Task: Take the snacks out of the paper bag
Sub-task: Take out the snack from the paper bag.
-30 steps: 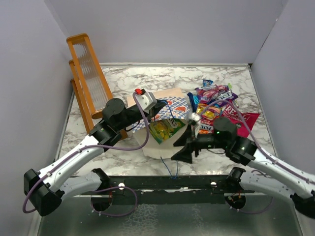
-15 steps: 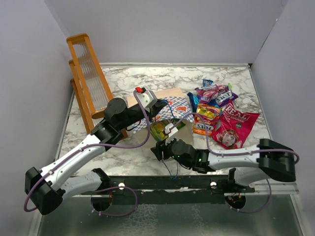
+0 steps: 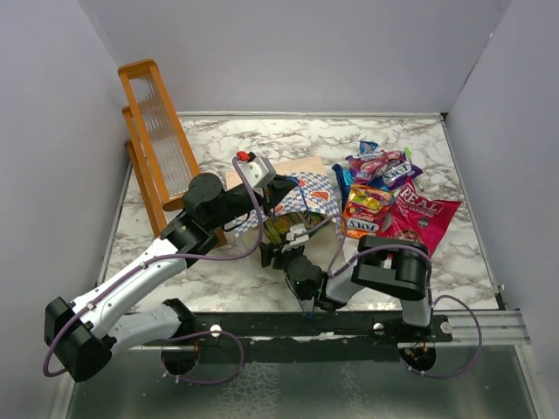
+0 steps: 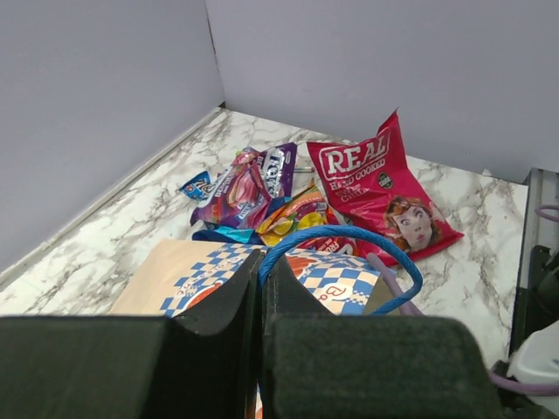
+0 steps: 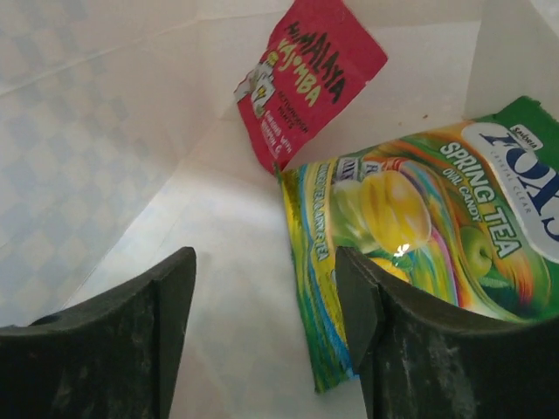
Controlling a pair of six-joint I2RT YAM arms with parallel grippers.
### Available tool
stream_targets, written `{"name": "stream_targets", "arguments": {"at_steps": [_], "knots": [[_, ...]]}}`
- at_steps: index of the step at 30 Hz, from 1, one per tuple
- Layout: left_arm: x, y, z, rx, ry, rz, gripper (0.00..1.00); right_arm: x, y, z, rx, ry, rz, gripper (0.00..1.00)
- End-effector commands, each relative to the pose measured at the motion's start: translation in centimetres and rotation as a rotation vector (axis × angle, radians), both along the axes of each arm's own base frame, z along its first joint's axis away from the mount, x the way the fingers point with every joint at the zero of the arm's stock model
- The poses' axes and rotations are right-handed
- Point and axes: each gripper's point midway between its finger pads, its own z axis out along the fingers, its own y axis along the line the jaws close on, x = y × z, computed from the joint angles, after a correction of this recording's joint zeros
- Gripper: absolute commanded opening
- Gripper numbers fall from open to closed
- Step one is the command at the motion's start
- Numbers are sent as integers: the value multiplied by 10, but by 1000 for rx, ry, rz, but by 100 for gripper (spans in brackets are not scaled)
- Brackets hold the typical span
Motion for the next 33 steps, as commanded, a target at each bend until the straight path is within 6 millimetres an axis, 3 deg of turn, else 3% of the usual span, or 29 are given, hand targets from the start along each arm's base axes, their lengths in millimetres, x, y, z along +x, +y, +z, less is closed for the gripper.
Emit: {"name": "stream_targets", "arguments": {"at_steps": [1,3,7,17,25,27,31,33], "knots": [[-9,-2,21,-66,-12,-46,0,32,4,34,211,-72,-73,70],[-7,1,18,-65,-14,-28,0,38,16,32,211,-52,-40,74],[-6,2,19,-59,-19,-19,0,69,15,22,181,-35,-105,73],[-5,-1,17,-58,-11,-33,0,109,21,3,169,-15,-94,69],[3,4,17,-73,7,-18,0,118,67,-19,157,70,75,66],[6,6,17,-85,20,-15,0,124,78,-24,165,99,101,61],[10,8,17,-95,33,-18,0,129,114,-17,206,113,236,57],[11,8,14,-90,38,-14,0,131,126,-15,223,119,289,50]]}}
